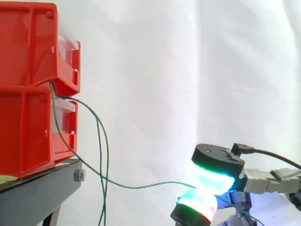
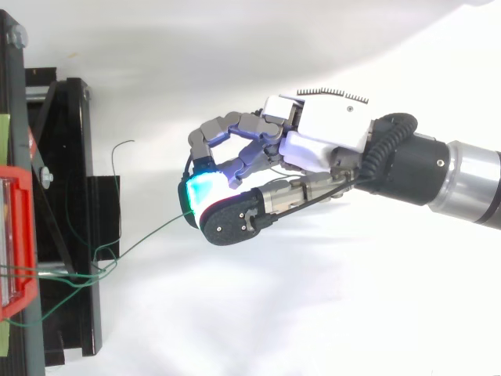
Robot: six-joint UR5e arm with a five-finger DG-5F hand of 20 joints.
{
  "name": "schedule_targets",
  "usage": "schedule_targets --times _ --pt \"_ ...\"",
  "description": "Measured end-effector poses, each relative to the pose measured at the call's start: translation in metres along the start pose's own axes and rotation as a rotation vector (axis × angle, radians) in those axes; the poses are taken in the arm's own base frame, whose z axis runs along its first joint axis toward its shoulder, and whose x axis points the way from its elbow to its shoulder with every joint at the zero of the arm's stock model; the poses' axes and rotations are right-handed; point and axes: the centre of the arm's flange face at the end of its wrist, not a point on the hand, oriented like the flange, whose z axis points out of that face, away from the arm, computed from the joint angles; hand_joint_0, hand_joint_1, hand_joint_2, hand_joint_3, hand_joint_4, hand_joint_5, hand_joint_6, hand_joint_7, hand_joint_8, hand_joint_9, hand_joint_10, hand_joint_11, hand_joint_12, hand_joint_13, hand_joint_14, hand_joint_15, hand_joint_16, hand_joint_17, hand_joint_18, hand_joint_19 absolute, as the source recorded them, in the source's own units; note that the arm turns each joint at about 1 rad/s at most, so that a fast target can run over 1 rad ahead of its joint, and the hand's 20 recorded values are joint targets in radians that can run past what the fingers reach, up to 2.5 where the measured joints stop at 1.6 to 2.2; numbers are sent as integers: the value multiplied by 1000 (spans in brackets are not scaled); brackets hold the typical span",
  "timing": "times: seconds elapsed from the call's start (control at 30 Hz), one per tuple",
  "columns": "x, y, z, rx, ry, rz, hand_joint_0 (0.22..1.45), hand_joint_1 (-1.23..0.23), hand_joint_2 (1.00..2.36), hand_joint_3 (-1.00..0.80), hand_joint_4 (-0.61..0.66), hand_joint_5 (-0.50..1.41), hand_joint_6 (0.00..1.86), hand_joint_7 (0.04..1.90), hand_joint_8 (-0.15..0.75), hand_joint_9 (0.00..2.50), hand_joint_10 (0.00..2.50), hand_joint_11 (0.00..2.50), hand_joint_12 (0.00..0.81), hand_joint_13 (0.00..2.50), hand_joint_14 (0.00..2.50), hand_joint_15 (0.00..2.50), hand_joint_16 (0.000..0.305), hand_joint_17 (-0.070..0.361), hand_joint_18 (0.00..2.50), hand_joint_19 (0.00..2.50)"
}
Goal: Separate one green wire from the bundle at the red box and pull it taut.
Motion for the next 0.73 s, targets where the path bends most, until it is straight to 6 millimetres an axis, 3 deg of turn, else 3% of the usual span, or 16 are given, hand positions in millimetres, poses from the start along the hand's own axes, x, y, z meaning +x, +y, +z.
schedule_targets --times 0.73 --pt "0 0 0 1 0 0 599 -870 1002 18 55 -86 850 1403 318 1079 13 430 399 720 12 323 50 113 474 309"
